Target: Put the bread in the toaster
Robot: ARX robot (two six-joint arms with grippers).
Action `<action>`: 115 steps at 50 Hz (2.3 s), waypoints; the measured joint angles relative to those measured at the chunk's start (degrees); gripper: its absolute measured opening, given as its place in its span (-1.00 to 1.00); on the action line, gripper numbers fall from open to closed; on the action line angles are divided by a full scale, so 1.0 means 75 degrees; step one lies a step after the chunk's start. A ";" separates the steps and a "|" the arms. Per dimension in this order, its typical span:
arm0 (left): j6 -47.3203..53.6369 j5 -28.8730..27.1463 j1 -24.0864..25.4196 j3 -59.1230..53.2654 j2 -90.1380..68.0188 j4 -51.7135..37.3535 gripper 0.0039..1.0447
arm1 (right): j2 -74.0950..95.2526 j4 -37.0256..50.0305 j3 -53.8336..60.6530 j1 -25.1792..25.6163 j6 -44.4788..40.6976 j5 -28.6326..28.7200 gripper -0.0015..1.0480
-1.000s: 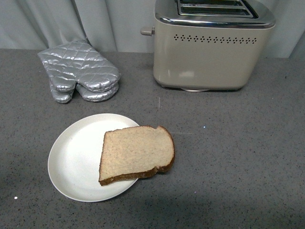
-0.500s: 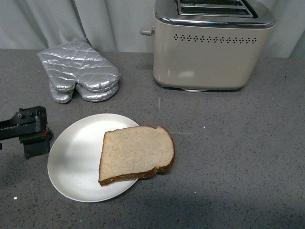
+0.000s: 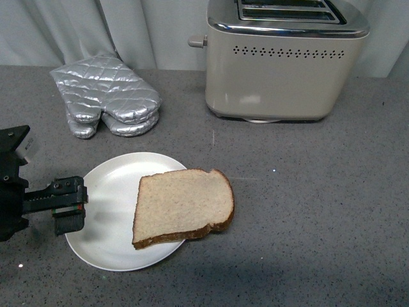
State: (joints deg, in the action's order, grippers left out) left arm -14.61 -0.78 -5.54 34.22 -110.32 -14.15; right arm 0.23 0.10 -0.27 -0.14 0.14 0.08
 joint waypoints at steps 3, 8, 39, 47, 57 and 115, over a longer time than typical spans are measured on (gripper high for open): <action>-0.0006 0.0058 -0.0029 0.0061 -0.0096 0.0012 0.43 | 0.0000 0.0000 0.0000 0.0000 0.0000 0.0000 0.81; -0.0079 0.0152 -0.0029 0.0175 -0.0149 0.0047 0.19 | 0.0000 0.0000 0.0000 0.0000 0.0000 0.0000 0.81; -0.1708 0.1443 -0.0600 0.0790 0.0702 0.1183 -0.94 | 0.0003 0.0000 0.0000 0.0000 0.0000 0.0000 0.81; -0.2413 0.1556 -0.1422 0.1460 0.0516 0.1137 -0.94 | 0.0000 0.0000 0.0000 0.0000 0.0000 0.0000 0.81; -0.3028 0.1585 -0.2550 0.2739 -0.0699 0.1282 -0.94 | 0.0000 0.0000 0.0000 0.0000 0.0000 0.0000 0.81; -0.0507 -0.2177 -0.1606 -0.2020 0.3401 -0.6210 0.30 | 0.0003 0.0000 0.0000 0.0003 0.0000 0.0003 0.81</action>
State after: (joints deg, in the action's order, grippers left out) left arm -18.41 -17.10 -17.58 19.07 -84.82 -60.73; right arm 0.25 0.10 -0.27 -0.12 0.14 0.10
